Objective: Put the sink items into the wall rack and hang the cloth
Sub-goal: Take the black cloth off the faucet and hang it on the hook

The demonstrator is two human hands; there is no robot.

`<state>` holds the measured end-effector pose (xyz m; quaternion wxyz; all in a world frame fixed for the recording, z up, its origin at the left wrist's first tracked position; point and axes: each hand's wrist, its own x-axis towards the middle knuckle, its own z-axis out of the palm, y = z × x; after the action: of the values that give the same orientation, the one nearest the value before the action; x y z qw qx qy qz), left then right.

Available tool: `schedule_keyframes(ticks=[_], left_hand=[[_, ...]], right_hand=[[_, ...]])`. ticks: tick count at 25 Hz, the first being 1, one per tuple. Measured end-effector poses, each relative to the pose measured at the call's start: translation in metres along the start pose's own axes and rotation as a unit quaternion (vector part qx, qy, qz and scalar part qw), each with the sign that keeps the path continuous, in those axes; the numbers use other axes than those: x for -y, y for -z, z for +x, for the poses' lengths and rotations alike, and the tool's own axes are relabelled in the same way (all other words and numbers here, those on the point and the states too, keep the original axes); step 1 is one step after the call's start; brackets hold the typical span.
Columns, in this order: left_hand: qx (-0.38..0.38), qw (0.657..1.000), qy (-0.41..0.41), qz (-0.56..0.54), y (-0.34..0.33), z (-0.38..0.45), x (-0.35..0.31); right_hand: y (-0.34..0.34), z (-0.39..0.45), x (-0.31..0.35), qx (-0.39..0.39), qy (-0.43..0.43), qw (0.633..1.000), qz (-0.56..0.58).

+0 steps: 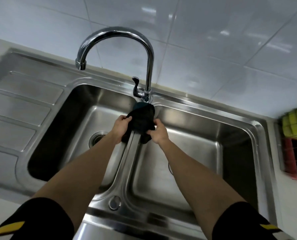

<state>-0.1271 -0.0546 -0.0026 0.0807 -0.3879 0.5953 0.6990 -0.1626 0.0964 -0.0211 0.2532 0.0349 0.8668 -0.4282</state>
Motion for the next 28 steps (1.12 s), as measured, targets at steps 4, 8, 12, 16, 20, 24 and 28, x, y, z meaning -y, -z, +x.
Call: schedule_keyframes(ticks=[4, 8, 12, 16, 20, 24, 28], left_hand=[[-0.047, 0.993, -0.046, 0.103, 0.007, 0.007, 0.003], [-0.076, 0.981, -0.111, 0.14, 0.014, -0.003, -0.006], [-0.033, 0.973, -0.16, 0.162, 0.014, -0.027, -0.026], [0.063, 0.957, -0.194, 0.205, 0.004, -0.069, -0.05], [0.176, 0.932, -0.22, 0.227, -0.006, -0.105, -0.077], [0.222, 0.891, -0.241, 0.313, -0.027, -0.131, -0.101], [0.224, 0.881, -0.272, 0.314, -0.053, -0.149, -0.106]], right_hand=[[0.006, -0.011, -0.005, -0.022, 0.021, 0.999, 0.021], [0.021, -0.031, -0.009, -0.011, 0.041, 0.99, 0.137], [0.049, -0.052, -0.005, -0.022, 0.072, 0.975, 0.207], [0.09, -0.074, 0.01, -0.035, 0.123, 0.964, 0.235], [0.132, -0.099, 0.017, -0.066, 0.168, 0.954, 0.241], [0.174, -0.119, 0.007, -0.131, 0.171, 0.941, 0.26], [0.206, -0.13, -0.013, -0.159, 0.154, 0.941, 0.254]])
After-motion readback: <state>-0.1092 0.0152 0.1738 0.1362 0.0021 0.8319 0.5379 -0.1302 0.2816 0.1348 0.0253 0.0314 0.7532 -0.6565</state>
